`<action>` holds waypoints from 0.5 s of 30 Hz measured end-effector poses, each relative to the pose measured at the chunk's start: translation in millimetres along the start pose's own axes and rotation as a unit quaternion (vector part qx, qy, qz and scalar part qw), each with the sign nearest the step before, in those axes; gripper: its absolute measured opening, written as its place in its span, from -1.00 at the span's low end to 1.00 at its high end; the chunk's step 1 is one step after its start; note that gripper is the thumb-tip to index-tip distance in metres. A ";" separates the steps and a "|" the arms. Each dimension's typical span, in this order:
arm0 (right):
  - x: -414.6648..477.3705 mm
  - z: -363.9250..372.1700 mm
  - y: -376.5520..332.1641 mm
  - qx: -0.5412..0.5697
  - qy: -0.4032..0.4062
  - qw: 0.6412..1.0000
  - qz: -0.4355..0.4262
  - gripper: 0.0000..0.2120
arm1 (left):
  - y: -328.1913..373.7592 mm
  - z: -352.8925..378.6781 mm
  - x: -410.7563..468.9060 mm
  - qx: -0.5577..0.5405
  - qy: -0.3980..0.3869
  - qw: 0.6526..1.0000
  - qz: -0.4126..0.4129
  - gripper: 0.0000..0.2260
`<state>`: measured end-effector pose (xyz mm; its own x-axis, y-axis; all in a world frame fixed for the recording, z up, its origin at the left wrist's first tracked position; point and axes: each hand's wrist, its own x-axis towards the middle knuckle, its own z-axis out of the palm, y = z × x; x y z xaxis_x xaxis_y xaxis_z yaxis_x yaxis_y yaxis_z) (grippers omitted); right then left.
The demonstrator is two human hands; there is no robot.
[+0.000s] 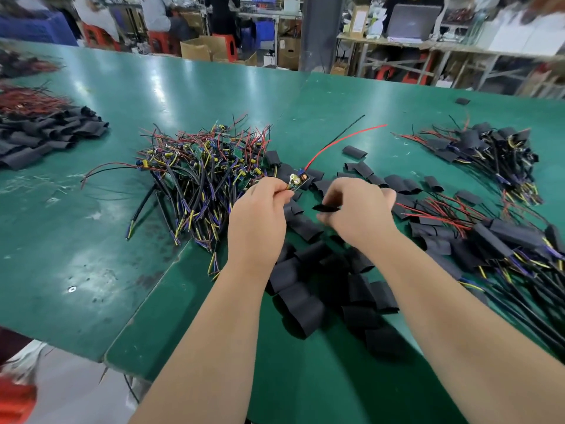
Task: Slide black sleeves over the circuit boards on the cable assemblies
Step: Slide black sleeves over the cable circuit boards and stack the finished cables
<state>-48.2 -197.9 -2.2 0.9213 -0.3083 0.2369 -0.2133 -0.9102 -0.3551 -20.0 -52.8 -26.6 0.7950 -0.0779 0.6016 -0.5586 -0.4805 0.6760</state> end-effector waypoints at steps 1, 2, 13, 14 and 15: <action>-4.5 -3.4 7.0 0.027 0.018 0.999 0.001 -0.78 | 1.4 -1.0 -0.1 -0.007 -0.005 1.000 0.007 -0.91; -9.3 -6.6 14.7 0.069 0.038 0.997 0.006 -0.75 | 2.9 -1.8 -0.5 -0.014 -0.013 1.000 0.016 -0.92; -55.5 -22.0 73.9 0.630 0.057 0.730 0.259 -0.80 | 7.6 2.1 -9.4 -0.088 -0.151 0.984 0.012 -0.86; -56.3 -21.5 72.2 0.667 0.037 0.697 0.260 -0.85 | 7.5 2.2 -10.0 -0.090 -0.154 0.984 0.008 -0.84; -56.9 -22.0 71.2 0.695 0.019 0.671 0.259 -0.86 | 7.6 2.4 -10.6 -0.090 -0.157 0.984 0.004 -0.81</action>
<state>-123.0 -251.3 -21.1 0.8258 -0.5149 -0.2301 0.0321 0.4503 -0.8923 -32.1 -57.6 -28.9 0.8079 -0.3605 0.4662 -0.5763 -0.3184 0.7526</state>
